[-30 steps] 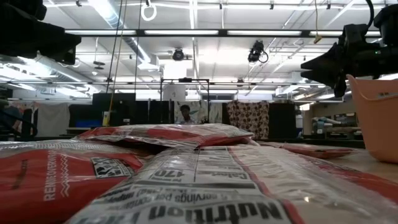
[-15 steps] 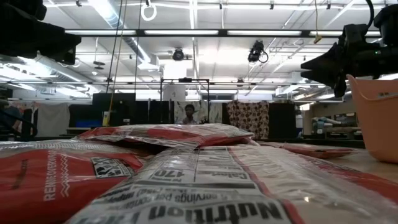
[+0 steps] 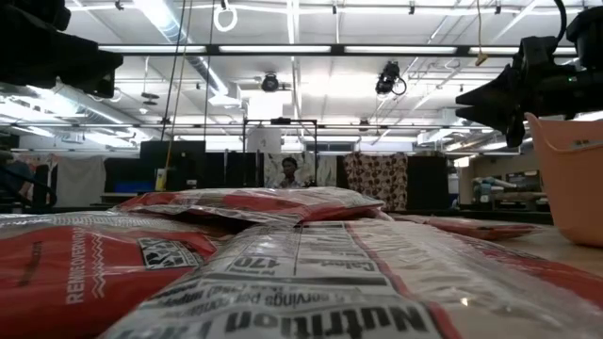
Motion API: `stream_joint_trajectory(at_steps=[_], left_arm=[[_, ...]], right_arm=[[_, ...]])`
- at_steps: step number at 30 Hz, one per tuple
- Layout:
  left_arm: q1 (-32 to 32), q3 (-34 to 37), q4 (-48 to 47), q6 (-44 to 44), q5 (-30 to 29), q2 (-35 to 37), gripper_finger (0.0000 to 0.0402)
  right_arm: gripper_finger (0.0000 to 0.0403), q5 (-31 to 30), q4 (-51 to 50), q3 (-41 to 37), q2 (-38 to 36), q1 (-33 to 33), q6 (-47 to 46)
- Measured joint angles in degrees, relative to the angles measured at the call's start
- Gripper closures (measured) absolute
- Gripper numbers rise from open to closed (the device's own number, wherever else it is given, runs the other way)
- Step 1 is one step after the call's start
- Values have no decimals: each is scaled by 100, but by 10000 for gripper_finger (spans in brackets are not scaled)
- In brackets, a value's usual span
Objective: Sort popcorn bags into baskets
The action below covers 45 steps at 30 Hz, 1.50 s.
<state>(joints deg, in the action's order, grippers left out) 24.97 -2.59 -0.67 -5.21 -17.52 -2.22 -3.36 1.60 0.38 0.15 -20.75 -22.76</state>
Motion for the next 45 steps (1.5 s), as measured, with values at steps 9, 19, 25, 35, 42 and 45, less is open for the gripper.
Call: stream_joint_trajectory(at_steps=[9, 19, 25, 35, 42, 45], left_arm=[[2, 2, 361, 490, 21, -2, 260], [-4, 2, 1668, 847, 22, -2, 260], [0, 2, 2107, 788, 75, 1, 260], [-4, 2, 2112, 655, -186, -59, 260], [-4, 2, 2463, 276, -223, -735, 260], [-5, 2, 2618, 286, -260, -1098, 260]], right_arm=[[258, 0, 0, 0, 1, 2, 0], [258, -1, 496, -1, 1, 0, -466], [258, 198, 1333, -2, 1, 2, -845], [258, 667, 1718, 452, 714, -2, -843], [258, 689, 1420, 1390, 2522, -4, -172], [258, 785, 1419, 1778, 3365, -4, 52]])
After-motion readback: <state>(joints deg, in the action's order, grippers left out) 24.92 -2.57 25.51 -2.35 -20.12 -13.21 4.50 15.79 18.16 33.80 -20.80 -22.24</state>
